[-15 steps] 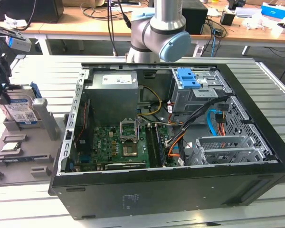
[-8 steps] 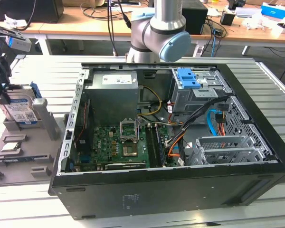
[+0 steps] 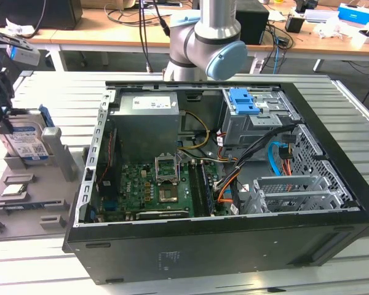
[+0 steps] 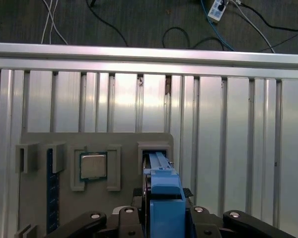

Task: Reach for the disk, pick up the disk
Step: 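Pick up the disk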

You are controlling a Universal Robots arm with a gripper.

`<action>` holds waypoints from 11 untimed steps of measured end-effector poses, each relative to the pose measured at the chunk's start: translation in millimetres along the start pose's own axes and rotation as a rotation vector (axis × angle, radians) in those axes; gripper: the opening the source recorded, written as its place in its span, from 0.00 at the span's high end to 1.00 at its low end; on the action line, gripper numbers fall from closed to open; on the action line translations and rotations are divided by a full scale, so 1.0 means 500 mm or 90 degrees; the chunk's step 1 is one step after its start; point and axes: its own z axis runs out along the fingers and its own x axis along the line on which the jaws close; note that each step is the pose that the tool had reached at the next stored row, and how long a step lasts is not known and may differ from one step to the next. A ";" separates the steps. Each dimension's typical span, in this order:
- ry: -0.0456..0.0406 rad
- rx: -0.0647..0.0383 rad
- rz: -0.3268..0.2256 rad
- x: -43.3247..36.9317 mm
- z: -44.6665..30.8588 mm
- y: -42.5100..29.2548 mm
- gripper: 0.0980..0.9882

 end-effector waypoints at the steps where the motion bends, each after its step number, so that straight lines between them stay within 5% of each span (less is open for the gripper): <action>1: 0.0000 0.000 0.000 0.000 -0.003 0.000 0.70; 11: 0.0000 0.000 0.000 -0.001 -0.045 0.000 0.70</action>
